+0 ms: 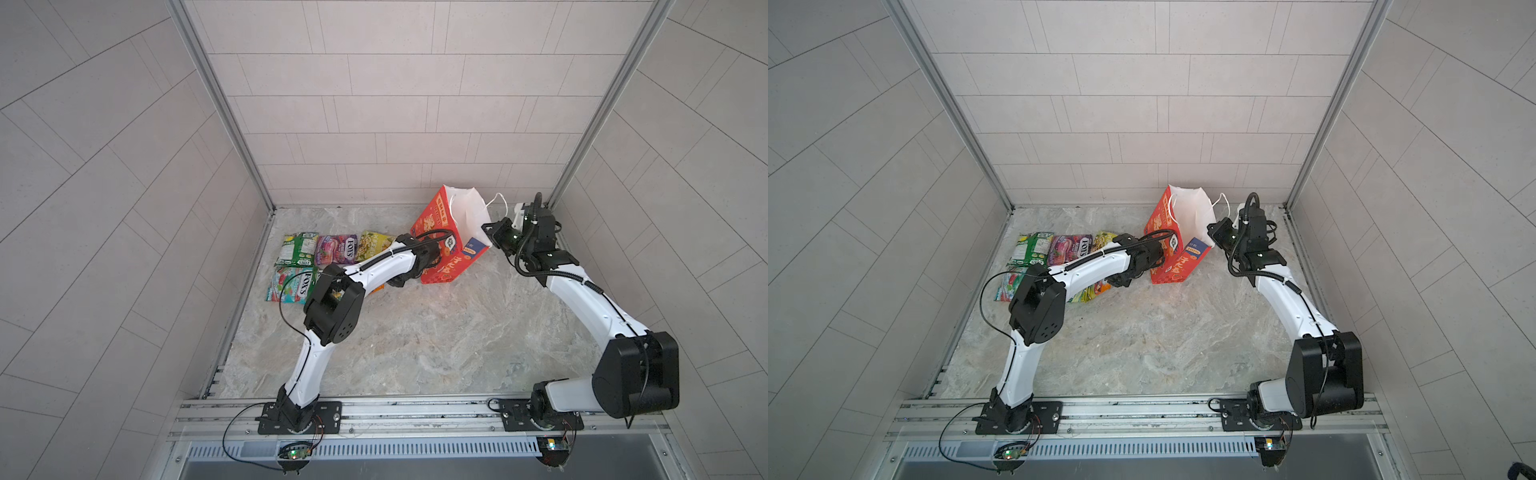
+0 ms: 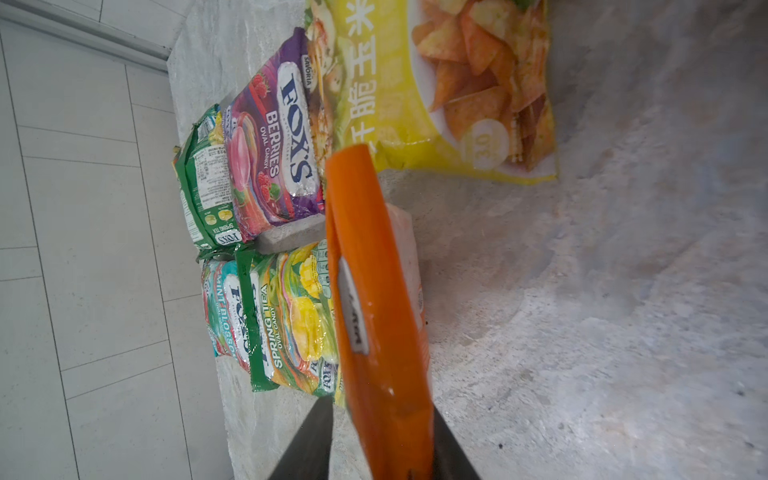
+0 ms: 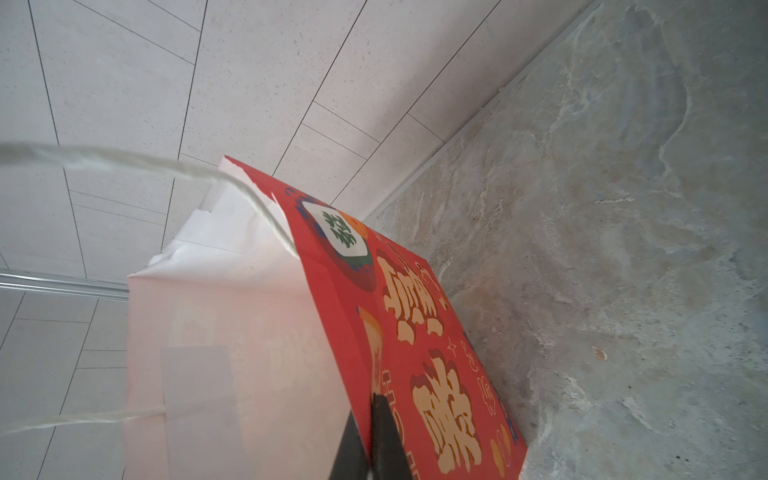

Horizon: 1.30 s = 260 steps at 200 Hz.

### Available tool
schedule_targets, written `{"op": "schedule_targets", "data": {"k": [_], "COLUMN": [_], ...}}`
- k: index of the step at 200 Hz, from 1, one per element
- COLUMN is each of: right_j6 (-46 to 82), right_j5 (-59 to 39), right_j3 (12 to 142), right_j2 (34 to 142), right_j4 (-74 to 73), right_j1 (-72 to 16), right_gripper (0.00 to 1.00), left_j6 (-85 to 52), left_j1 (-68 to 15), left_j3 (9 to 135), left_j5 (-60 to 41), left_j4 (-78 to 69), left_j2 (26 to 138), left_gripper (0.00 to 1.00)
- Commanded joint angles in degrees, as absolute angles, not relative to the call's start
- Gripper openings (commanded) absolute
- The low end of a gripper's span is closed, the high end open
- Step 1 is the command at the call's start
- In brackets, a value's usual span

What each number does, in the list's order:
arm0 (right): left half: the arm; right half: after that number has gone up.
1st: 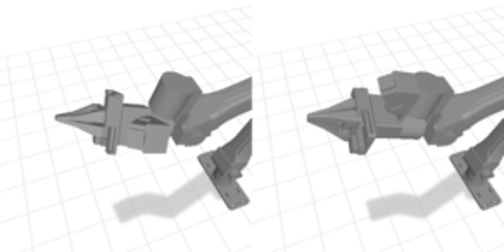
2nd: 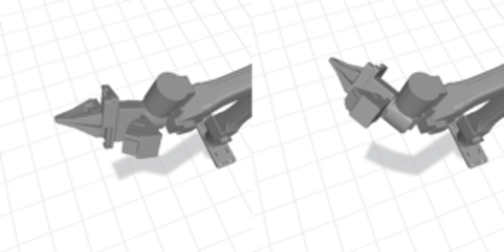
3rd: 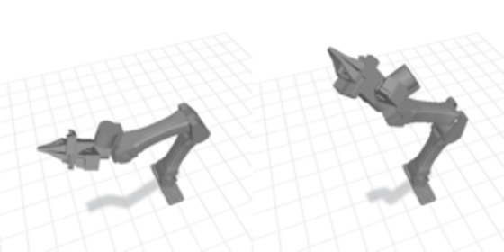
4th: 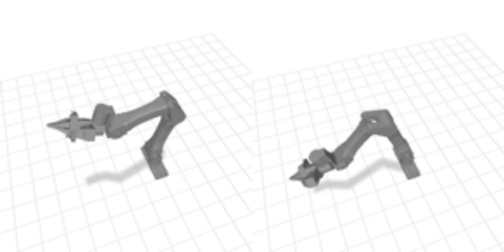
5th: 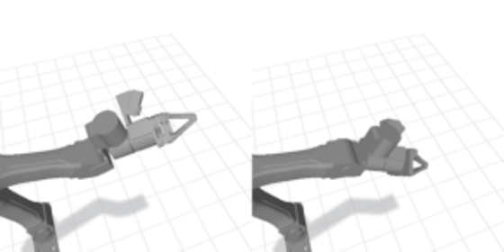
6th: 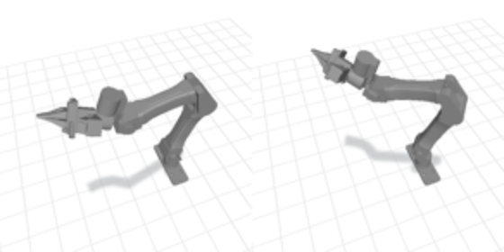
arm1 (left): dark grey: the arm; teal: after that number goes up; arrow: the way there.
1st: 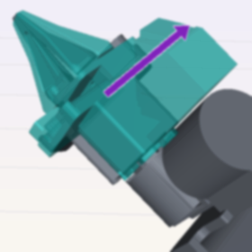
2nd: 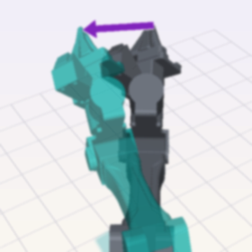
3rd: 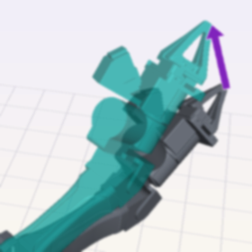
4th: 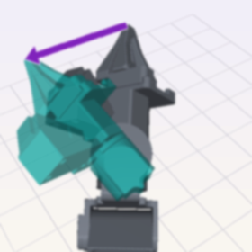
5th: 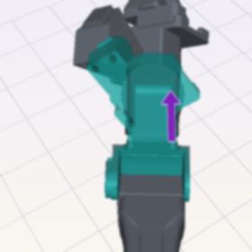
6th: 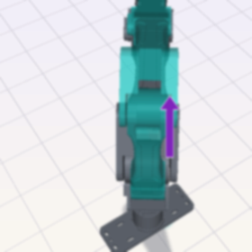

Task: Take the snacks out of the paper bag
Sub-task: 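Carry the orange packet to the other packets while the right gripper lifts the bag upright, then lower the orange packet beside the spring tea packet and open the left gripper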

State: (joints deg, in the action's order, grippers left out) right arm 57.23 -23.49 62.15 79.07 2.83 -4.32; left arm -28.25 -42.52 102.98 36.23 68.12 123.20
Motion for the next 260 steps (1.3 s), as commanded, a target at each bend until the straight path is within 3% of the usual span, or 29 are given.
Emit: {"op": "schedule_targets", "data": {"k": [1,37,106,176,260], "right_j6": [57.1,57.0,55.0,53.1,55.1], "right_j5": [-22.3,-22.1,-21.1,-18.5,-17.7], "right_j3": [64.0,64.4,65.3,66.8,67.3], "right_j2": [78.4,78.3,78.7,79.1,78.8], "right_j4": [3.4,3.8,5.2,6.6,5.2], "right_j1": [-4.1,-4.2,-4.5,-6.0,-7.8], "right_gripper": [0.00,0.00,0.00,0.00,0.15], "left_j6": [-27.2,-24.9,-23.2,-24.0,-22.5], "left_j1": [-42.8,-42.7,-38.6,-36.3,-36.6], "left_j3": [103.1,99.2,95.9,93.3,92.4], "left_j5": [34.9,29.6,18.4,18.0,9.4], "left_j4": [68.6,63.3,53.5,50.5,46.9], "left_j2": [121.1,116.2,119.4,118.4,106.8], "left_gripper": [0.43,0.54,0.54,0.55,0.60]}}
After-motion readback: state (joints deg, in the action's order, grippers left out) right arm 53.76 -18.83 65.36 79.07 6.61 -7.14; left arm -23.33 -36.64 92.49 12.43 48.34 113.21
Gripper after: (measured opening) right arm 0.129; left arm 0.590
